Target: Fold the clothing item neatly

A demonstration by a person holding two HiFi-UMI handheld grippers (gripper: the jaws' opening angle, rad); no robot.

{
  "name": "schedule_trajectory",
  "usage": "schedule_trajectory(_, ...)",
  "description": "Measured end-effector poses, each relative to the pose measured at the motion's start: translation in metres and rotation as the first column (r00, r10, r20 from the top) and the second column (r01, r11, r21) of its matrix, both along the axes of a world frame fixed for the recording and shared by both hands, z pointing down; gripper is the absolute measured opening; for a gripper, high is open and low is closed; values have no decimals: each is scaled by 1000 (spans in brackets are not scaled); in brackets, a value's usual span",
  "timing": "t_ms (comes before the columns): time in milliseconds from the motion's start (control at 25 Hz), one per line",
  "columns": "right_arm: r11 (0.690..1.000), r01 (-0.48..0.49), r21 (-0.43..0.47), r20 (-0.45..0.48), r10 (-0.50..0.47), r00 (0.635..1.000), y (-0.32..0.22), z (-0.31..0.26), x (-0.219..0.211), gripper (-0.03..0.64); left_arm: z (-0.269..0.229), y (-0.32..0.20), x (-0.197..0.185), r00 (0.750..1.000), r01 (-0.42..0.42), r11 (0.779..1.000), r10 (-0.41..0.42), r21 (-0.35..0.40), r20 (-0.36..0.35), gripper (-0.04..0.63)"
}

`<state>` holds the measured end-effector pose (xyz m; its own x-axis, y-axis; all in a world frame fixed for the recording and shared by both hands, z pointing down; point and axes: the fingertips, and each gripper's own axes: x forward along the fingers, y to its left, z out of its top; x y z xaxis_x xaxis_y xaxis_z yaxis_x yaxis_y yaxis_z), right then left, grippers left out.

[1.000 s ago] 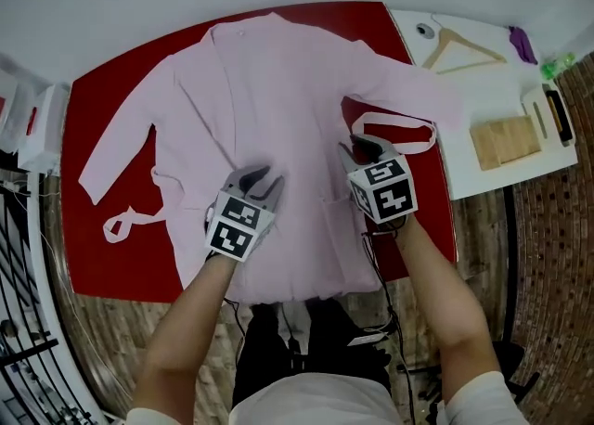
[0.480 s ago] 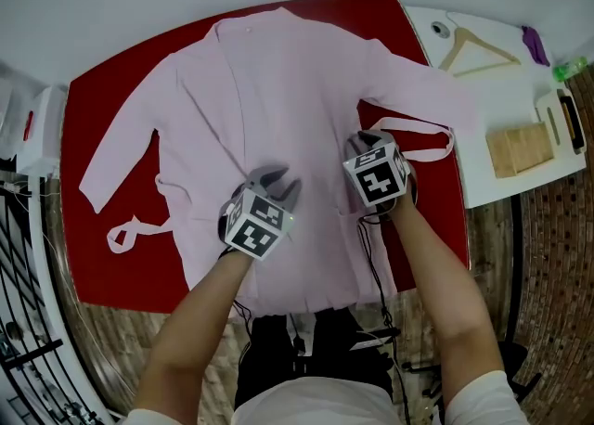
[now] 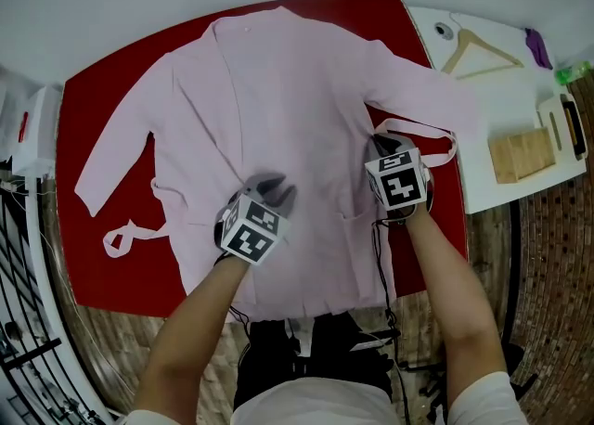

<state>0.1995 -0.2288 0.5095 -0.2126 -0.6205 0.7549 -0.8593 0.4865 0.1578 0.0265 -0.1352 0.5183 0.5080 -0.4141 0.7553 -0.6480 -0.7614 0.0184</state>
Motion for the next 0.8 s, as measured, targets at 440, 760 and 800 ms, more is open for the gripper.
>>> schedule_trajectory(440, 1000, -5, 20, 29, 5, 1000, -5, -8, 9, 31, -16, -6, -6, 991, 92, 995, -94, -24, -96, 89)
schedule_trajectory(760, 990, 57, 126, 79, -68, 995, -49, -51, -17, 31, -55, -68, -2, 975, 148, 988, -136, 53, -178, 89)
schedule_trajectory(800, 989, 65, 136, 64, -74, 995, -60, -52, -18, 31, -57, -79, -2, 974, 157, 986, -144, 62, -176, 89)
